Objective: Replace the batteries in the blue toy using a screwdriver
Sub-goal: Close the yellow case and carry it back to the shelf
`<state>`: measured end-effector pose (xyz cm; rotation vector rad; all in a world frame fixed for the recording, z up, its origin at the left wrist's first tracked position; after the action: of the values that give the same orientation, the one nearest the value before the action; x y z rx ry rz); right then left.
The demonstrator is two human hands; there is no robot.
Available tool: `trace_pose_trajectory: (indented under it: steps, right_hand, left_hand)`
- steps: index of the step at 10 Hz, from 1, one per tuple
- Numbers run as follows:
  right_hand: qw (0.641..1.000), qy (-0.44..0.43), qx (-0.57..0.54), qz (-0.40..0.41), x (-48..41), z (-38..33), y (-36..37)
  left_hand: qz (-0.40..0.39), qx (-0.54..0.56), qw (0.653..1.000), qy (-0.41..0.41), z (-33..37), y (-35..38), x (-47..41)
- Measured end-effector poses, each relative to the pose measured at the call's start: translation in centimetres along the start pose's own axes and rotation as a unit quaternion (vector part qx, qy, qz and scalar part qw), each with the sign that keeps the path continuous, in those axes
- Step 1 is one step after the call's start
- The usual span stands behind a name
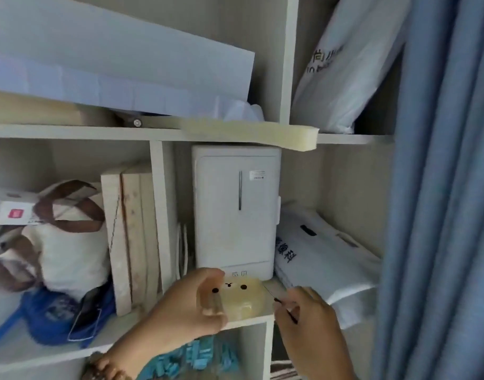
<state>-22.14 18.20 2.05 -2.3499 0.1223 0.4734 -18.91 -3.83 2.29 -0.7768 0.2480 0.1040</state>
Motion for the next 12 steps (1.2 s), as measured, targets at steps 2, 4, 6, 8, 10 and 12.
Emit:
trace_pose_trajectory:
  steps: [2, 4, 6, 8, 10, 12]
  right_hand:
    - [0.998, -0.032, -0.007, -0.062, -4.2, -1.5, 3.4]
    - [0.996, -0.032, 0.06, -0.063, -5.9, -0.7, 5.3]
    - [0.995, -0.032, 0.073, -0.064, -6.5, 0.7, 7.5]
    - [0.971, -0.216, 0.099, -0.001, -6.9, 4.0, 12.2]
    - [0.984, -0.099, 0.13, -0.068, -6.9, 1.2, 9.7]
    - [0.979, -0.033, 0.133, -0.149, -6.4, 0.7, 8.8]
  left_hand:
    - [0.028, -0.058, 0.997, -0.044, -1.1, 0.3, -0.8]
    - [0.013, -0.111, 0.988, -0.111, -1.9, 1.3, -2.5]
    - [0.005, -0.108, 0.983, -0.147, -4.7, 2.4, -2.9]
    - [0.022, -0.07, 0.983, -0.171, -5.7, 2.5, -3.1]
    - [0.049, -0.069, 0.981, -0.175, -4.2, 2.7, -2.4]
    - [0.049, -0.07, 0.981, -0.176, -3.6, 2.9, -2.3]
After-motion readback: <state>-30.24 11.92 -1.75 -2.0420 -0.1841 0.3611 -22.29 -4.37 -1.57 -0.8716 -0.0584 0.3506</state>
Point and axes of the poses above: each hand's wrist, its own x-axis away from the middle knuckle, its own y-axis out of the palm, z = x × y, the point moved 8 cm from there along -x, towards the middle knuckle, and after that the axes turned 3 degrees about y, right-handed, at the moved point
